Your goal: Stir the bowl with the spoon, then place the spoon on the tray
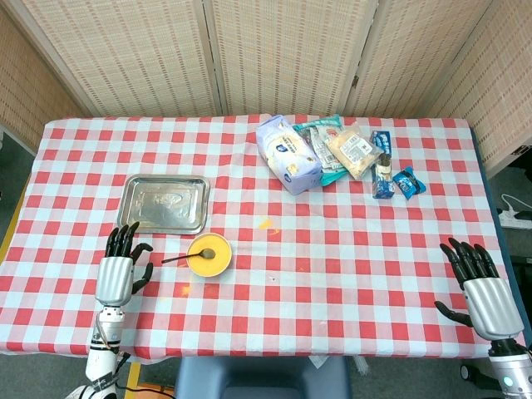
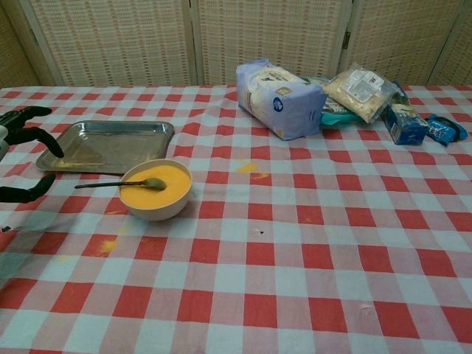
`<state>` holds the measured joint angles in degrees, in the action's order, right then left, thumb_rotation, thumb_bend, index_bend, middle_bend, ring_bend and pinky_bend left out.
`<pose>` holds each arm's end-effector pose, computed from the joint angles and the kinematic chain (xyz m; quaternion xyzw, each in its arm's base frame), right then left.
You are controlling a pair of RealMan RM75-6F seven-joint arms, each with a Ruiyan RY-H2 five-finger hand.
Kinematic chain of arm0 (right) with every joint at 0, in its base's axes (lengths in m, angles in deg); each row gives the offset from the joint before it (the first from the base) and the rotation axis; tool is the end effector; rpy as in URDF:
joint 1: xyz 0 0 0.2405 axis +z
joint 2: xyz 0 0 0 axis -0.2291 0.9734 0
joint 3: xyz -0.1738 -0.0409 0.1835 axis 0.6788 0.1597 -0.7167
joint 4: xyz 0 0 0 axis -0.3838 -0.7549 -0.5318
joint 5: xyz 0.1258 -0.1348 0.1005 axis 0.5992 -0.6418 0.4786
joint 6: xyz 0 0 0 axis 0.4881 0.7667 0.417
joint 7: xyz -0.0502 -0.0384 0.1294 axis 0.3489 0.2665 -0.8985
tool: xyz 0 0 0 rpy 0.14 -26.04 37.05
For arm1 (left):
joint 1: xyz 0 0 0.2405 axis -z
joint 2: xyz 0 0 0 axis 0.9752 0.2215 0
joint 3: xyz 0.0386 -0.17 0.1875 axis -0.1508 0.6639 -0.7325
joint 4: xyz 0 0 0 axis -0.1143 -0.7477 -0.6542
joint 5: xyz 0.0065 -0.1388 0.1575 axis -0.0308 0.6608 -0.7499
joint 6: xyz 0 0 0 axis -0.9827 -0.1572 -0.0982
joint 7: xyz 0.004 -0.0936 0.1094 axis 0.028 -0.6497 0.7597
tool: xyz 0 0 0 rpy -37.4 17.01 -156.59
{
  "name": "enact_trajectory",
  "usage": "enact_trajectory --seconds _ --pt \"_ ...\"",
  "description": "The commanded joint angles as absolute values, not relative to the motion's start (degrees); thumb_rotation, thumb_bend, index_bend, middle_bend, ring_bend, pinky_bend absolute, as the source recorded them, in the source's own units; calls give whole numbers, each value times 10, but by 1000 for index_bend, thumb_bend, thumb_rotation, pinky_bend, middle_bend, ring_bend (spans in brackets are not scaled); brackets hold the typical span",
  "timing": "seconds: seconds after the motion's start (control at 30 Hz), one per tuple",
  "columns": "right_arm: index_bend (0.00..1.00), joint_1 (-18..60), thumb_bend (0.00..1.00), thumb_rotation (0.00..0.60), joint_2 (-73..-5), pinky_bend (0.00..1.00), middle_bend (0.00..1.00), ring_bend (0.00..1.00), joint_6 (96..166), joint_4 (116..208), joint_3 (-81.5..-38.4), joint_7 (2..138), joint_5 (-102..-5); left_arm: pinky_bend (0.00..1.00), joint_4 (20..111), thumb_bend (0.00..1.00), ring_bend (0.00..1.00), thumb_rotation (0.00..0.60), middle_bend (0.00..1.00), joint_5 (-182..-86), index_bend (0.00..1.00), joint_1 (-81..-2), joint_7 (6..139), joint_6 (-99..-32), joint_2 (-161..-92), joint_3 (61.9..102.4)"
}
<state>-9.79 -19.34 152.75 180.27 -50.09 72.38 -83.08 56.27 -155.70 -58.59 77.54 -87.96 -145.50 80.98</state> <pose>-0.3044 -0.1637 0.1519 0.6305 -0.3737 0.3845 0.5612 -0.2553 0.2595 -0.0030 -0.5748 -0.3455 -0.4802 0.5653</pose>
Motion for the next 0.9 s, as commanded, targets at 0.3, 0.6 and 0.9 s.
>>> enact_trajectory --seconds 0.3,0.6,0.9 --pt "0 -97 60 600 -192 0 0 0 1527 1802 -499 720 -833 39 595 384 0 600 0 -1569 216 -584 823 -851 -1477 786" --pt "0 -101 61 600 -189 0 0 0 1536 1804 -497 715 -840 34 581 382 0 600 0 -1583 381 -577 829 -861 -1500 795" --pt "0 -103 60 600 -187 0 0 0 1541 1803 -496 711 -842 32 509 384 0 600 0 -1581 472 -569 837 -847 -1536 798"
